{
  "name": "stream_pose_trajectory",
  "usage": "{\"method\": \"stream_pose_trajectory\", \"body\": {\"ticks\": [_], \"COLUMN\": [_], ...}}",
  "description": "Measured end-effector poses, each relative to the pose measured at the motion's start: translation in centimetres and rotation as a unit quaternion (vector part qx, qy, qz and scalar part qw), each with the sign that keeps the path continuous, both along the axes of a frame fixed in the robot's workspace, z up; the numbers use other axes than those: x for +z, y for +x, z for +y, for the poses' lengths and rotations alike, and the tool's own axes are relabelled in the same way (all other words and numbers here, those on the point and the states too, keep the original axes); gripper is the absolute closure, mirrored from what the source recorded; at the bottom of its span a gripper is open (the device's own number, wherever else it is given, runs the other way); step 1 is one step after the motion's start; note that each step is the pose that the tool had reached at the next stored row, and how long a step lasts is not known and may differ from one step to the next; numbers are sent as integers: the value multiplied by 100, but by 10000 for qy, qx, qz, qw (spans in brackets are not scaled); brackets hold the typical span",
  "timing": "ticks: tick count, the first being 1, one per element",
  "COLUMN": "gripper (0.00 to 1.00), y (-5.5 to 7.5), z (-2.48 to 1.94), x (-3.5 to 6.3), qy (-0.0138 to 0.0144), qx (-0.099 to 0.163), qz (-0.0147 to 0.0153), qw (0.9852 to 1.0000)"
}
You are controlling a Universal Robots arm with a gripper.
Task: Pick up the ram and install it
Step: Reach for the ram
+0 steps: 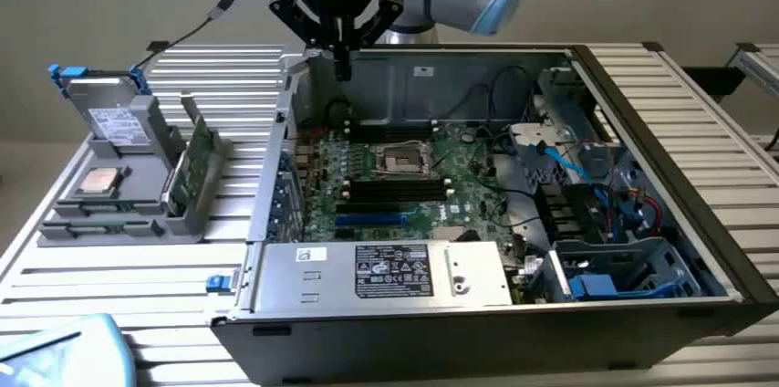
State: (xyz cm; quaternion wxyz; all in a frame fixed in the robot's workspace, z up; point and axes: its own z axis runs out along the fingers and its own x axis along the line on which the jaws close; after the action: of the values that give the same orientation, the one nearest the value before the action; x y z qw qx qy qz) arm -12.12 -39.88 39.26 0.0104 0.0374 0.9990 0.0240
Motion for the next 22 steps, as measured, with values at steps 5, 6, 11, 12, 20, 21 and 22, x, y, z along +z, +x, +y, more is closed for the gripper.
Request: {"method": "stream_pose_trajectory", "body": {"ticks": [5, 6, 11, 12, 20, 21, 22], "gripper": [89, 89, 89, 89, 89, 89, 89], "y": [0, 0, -75, -119, -483, -533, -578], "z": [0, 0, 7, 11, 28, 29, 29], "x": [0, 0, 1, 0, -2, -3, -4], "qy": [0, 0, -1, 0, 0, 1, 2], "qx": [0, 0, 0, -1, -1, 0, 0], "qz": [0, 0, 31, 41, 79, 80, 81], "qw": [10000, 10000, 10000, 10000, 10000, 10000, 10000]}}
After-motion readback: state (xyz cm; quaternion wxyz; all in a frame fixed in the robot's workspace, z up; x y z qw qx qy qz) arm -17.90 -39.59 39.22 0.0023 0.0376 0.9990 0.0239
